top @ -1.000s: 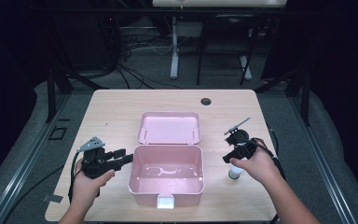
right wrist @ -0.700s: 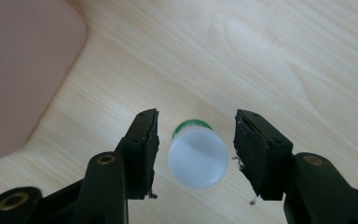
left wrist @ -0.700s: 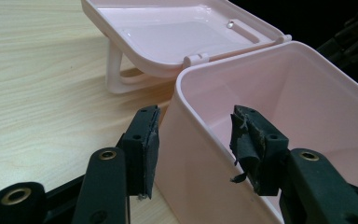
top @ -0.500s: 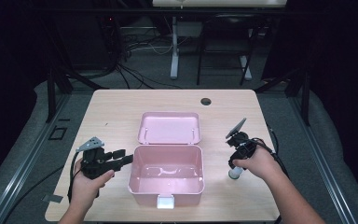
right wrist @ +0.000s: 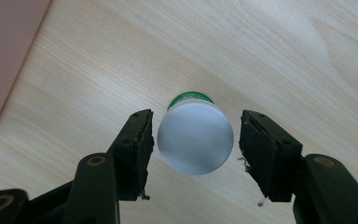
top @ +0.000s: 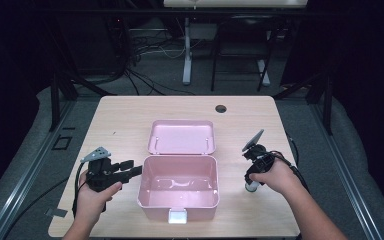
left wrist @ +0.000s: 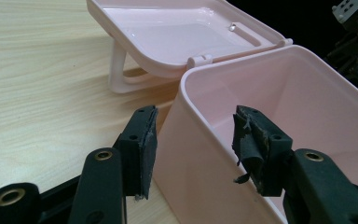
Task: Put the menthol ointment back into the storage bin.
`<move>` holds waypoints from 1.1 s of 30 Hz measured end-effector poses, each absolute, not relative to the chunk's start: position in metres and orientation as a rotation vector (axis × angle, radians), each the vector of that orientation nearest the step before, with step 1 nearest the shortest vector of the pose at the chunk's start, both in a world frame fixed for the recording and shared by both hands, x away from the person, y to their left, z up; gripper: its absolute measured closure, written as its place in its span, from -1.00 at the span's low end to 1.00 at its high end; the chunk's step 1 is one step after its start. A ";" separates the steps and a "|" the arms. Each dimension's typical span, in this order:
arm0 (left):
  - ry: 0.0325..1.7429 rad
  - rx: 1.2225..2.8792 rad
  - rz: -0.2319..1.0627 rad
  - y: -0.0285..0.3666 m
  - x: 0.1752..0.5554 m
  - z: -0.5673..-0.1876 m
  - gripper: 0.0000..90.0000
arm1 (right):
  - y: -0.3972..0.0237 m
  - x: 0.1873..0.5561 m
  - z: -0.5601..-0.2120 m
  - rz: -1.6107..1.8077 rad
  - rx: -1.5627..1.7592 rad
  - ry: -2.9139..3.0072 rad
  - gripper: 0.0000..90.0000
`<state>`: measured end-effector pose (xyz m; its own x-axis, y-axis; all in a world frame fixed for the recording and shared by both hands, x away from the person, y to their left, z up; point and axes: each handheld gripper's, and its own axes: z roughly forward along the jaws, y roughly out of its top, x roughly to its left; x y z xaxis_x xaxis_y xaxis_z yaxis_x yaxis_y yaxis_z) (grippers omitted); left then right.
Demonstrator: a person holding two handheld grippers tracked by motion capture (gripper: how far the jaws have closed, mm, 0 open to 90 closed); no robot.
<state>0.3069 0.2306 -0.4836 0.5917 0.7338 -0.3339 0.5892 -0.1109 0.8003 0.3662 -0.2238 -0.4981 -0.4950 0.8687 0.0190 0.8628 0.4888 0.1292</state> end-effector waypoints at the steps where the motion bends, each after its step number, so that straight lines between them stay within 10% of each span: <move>1: 1.081 1.798 0.178 0.231 0.307 -0.484 0.10 | -0.224 0.366 -0.500 0.189 1.566 2.666 -0.01; 33: 1.086 1.798 0.172 0.230 0.307 -0.486 0.10 | -0.225 0.365 -0.503 0.198 1.552 2.665 0.11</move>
<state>0.3074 0.2300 -0.4858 0.5884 0.7348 -0.3375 0.5945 -0.1101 0.7965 0.3645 -0.2249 -0.5031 -0.4946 0.8689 0.0203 0.8624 0.4877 0.1358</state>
